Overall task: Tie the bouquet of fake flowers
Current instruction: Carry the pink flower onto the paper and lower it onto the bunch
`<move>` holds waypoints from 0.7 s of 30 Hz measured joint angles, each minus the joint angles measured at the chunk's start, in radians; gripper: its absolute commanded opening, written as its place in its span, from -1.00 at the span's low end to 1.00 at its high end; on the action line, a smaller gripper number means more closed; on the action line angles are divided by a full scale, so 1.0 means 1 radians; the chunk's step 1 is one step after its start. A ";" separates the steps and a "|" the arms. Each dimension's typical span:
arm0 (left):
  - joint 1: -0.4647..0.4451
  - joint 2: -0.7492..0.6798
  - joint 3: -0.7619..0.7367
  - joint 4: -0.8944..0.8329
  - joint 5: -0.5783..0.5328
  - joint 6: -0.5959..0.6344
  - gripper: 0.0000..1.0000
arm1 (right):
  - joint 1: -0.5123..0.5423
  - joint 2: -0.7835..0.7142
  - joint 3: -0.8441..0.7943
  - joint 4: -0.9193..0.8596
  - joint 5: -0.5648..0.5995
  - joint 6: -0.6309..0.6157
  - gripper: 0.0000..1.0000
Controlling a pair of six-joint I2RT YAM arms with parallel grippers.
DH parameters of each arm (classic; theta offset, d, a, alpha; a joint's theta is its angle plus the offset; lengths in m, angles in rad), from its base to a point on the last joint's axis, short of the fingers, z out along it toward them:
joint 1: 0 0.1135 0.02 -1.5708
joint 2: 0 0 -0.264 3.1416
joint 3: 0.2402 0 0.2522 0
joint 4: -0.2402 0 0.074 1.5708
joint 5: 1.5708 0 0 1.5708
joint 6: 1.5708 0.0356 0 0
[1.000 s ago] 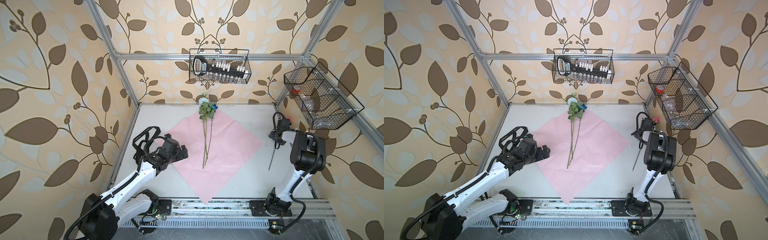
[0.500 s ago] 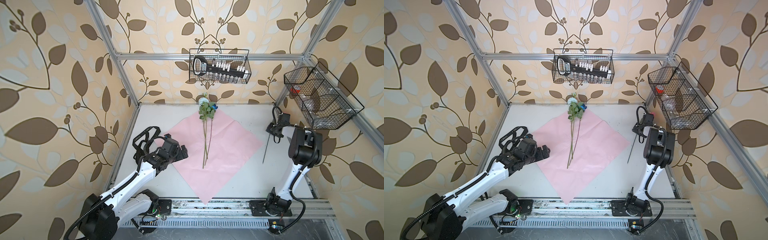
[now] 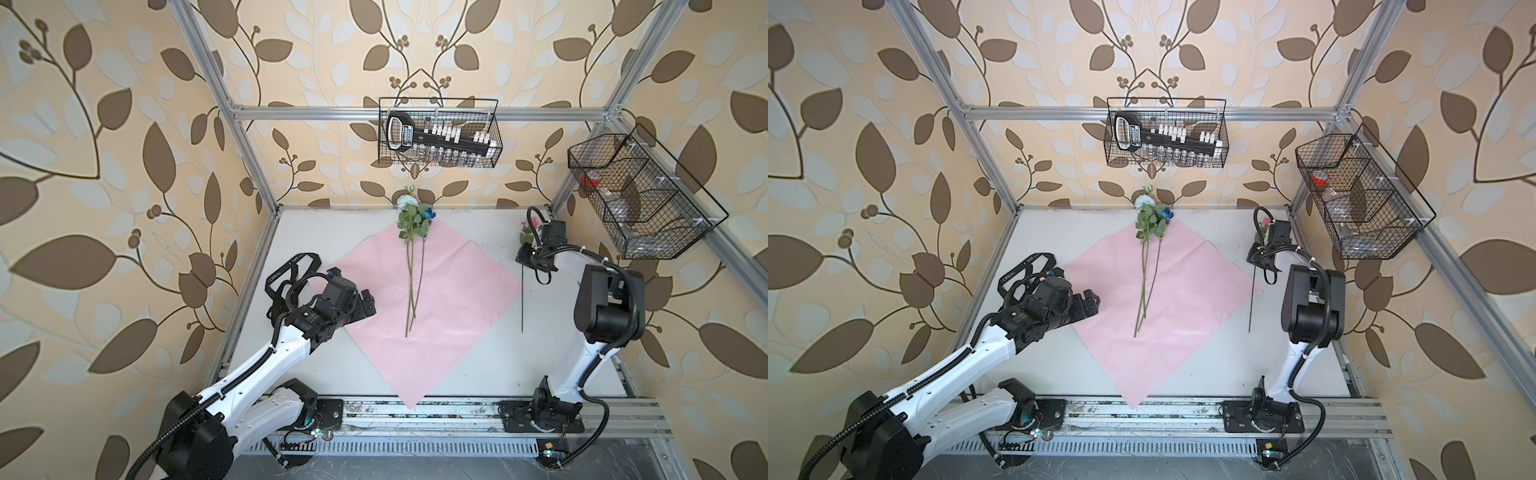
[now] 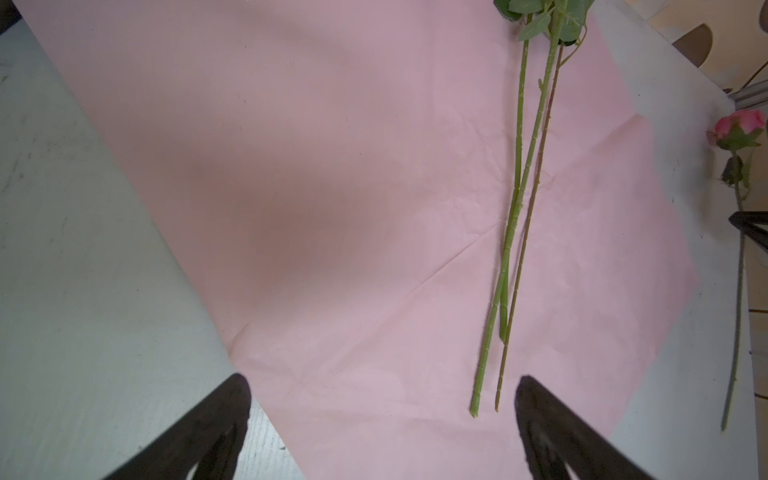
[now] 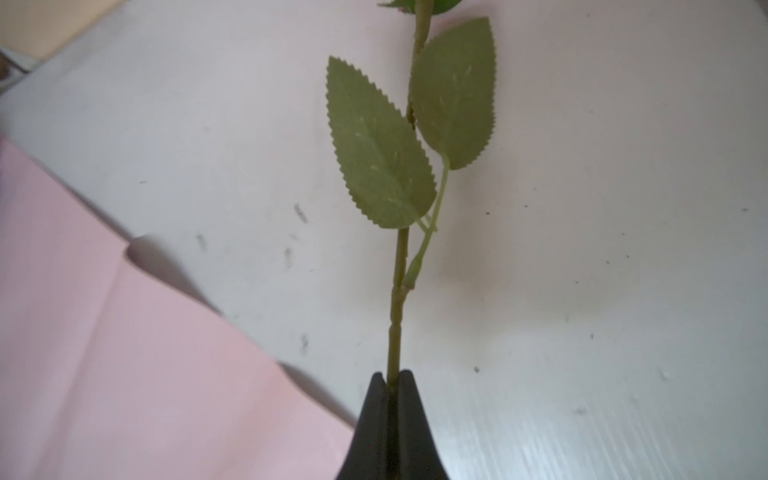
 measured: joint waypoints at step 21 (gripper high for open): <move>0.000 0.004 -0.016 0.006 0.003 -0.024 0.98 | 0.668 0.097 0.039 0.304 0.033 0.356 -1.00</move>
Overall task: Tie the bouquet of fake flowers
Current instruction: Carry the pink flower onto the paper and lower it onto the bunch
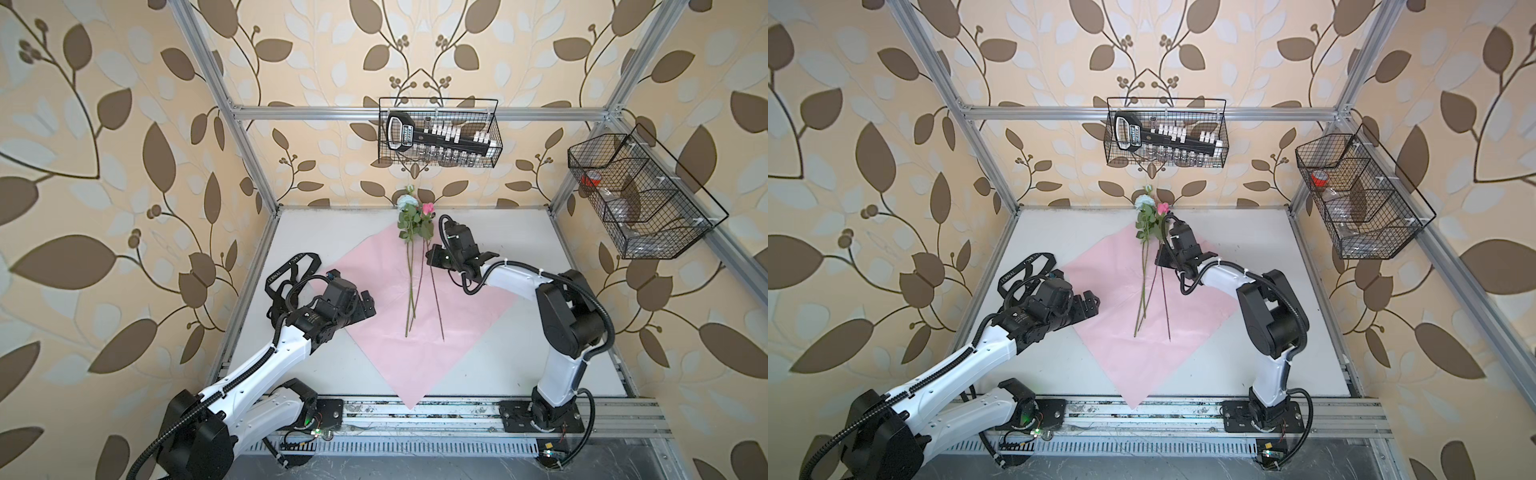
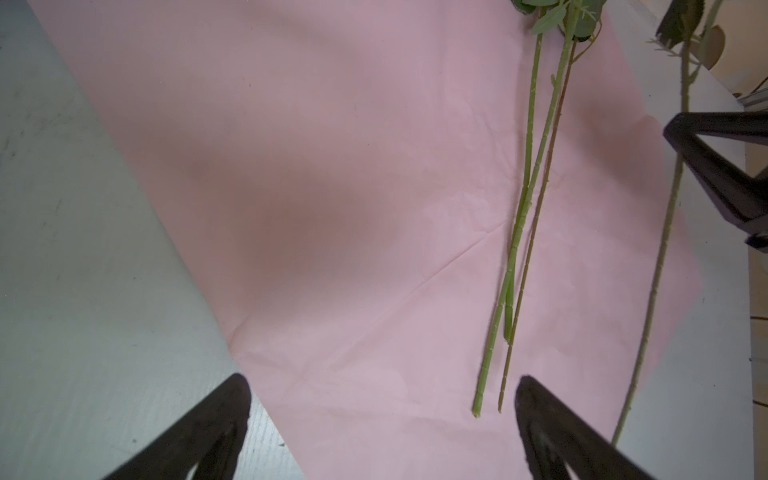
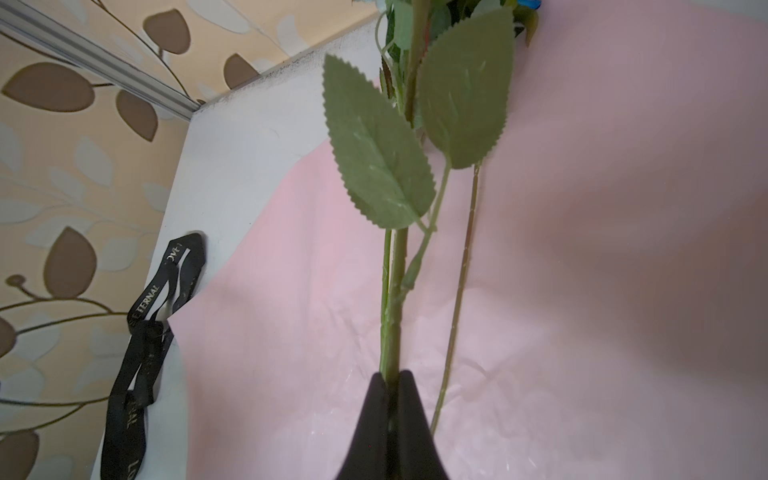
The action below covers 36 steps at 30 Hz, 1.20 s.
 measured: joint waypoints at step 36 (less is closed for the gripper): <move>0.000 -0.031 0.000 -0.076 -0.001 -0.027 0.98 | 0.014 0.202 0.175 -0.013 -0.054 0.099 0.22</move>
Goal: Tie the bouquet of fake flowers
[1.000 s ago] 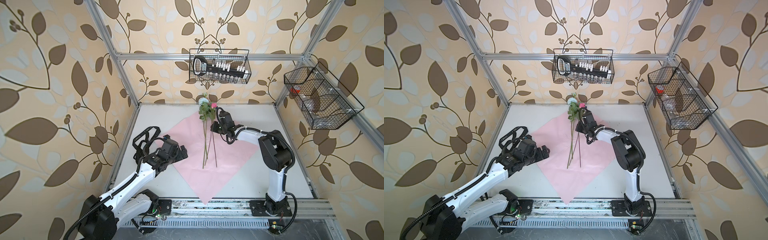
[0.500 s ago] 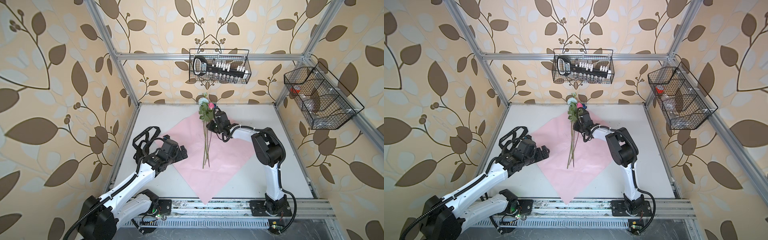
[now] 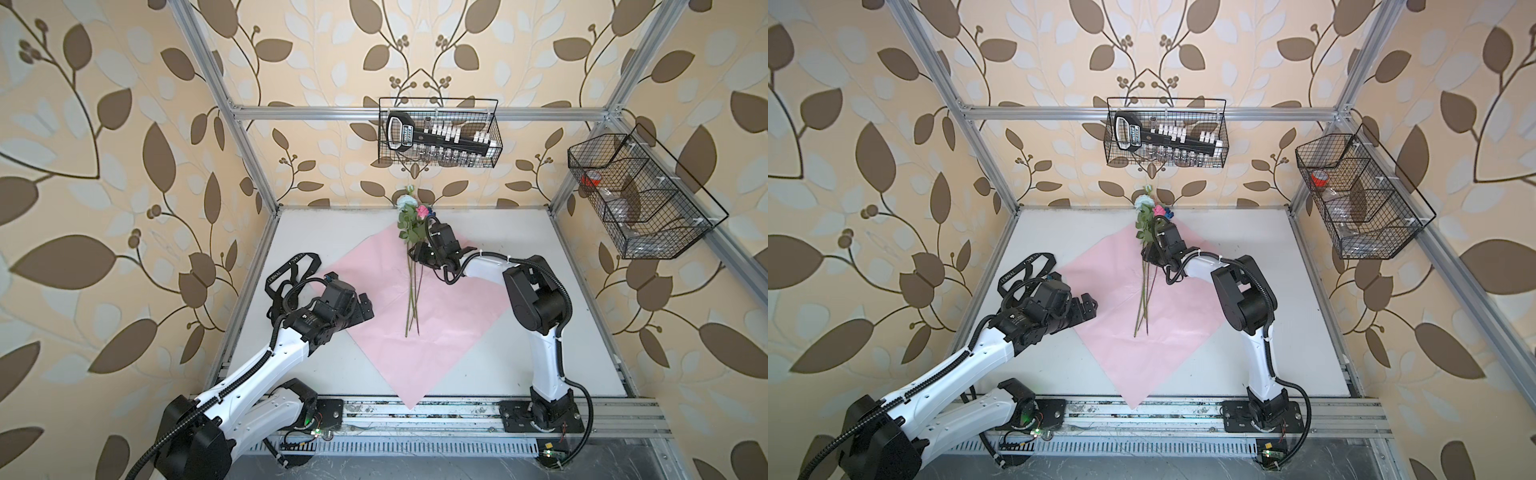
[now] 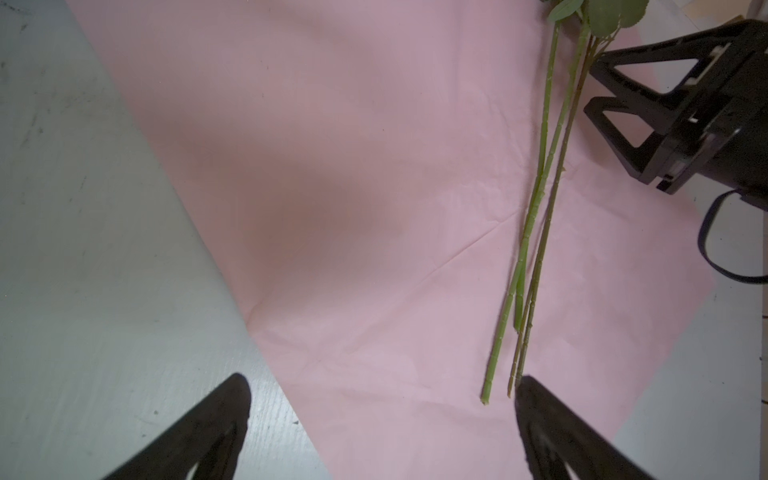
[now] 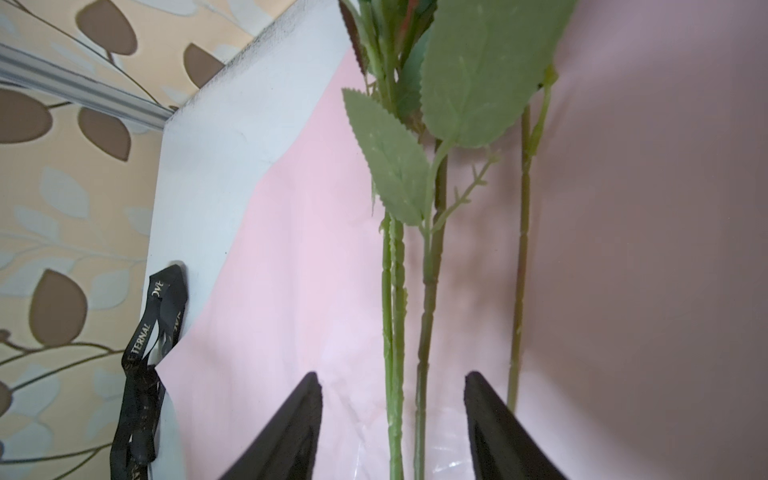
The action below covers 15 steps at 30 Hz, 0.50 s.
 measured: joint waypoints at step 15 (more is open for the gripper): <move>0.000 -0.101 -0.174 -0.082 0.213 -0.089 0.98 | 0.087 -0.421 -0.340 -0.094 0.074 -0.154 0.99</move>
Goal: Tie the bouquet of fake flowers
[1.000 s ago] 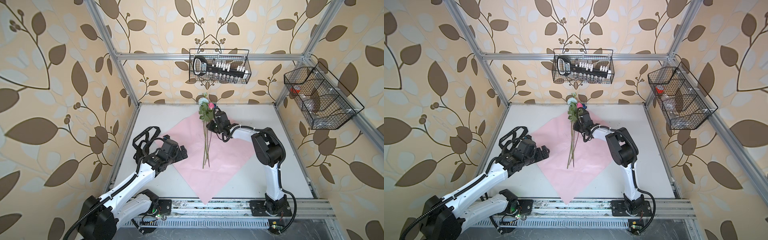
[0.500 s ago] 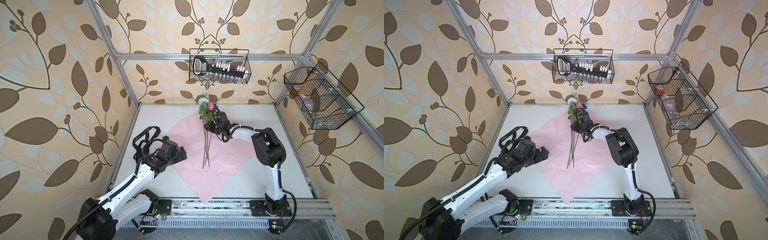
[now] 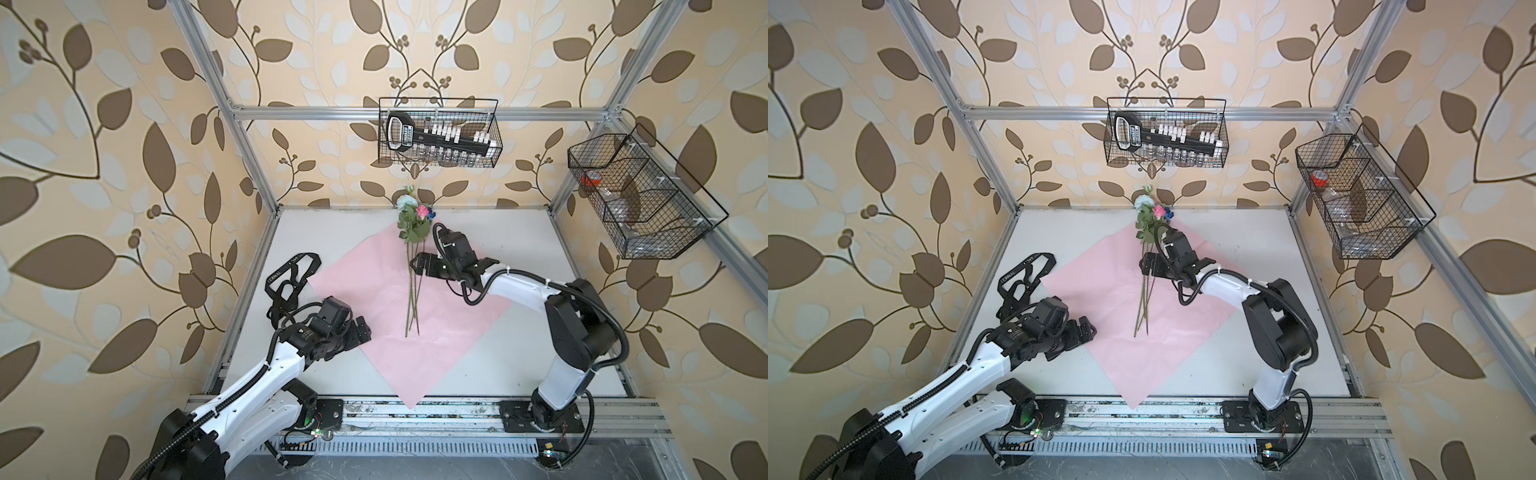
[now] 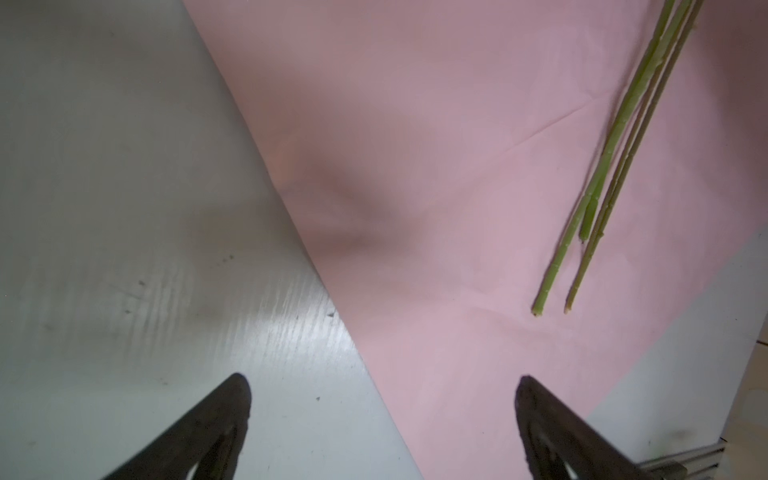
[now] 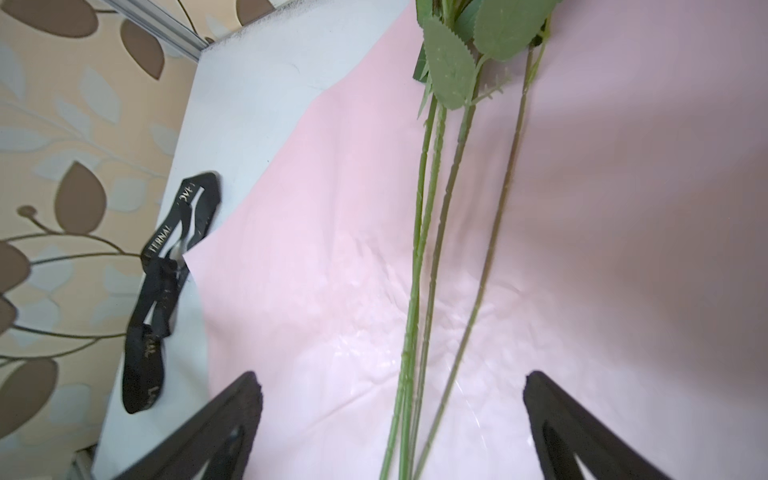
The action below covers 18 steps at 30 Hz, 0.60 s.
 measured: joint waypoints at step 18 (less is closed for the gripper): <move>-0.001 0.030 -0.208 0.397 0.399 -0.109 0.90 | 0.431 -0.420 -0.388 -0.232 0.522 0.087 0.99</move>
